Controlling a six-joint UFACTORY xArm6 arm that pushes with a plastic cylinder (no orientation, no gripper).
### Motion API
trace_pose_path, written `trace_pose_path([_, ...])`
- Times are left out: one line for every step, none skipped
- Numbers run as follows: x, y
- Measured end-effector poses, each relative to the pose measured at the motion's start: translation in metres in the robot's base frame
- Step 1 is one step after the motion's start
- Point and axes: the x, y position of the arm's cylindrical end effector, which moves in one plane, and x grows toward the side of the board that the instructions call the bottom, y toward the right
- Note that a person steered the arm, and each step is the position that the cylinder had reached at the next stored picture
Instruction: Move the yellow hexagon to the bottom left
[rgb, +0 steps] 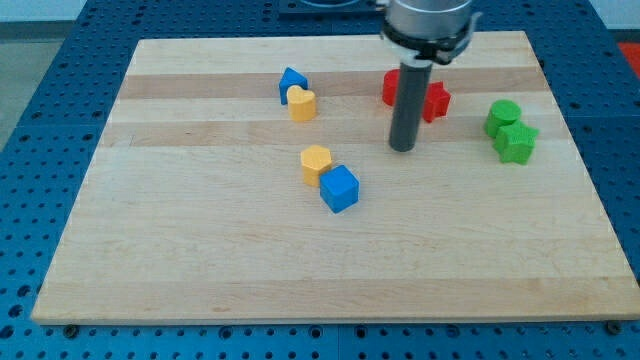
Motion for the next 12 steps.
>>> trace_pose_path([0.003, -0.033])
trace_pose_path([0.011, -0.057])
trace_pose_path([0.022, -0.080])
trace_pose_path([0.026, -0.107])
trace_pose_path([0.035, -0.126])
trace_pose_path([0.048, -0.127])
trace_pose_path([0.060, -0.127])
trace_pose_path([0.076, -0.127])
trace_pose_path([0.092, -0.127])
trace_pose_path([0.104, -0.127])
trace_pose_path([0.112, -0.139])
trace_pose_path([0.122, -0.156])
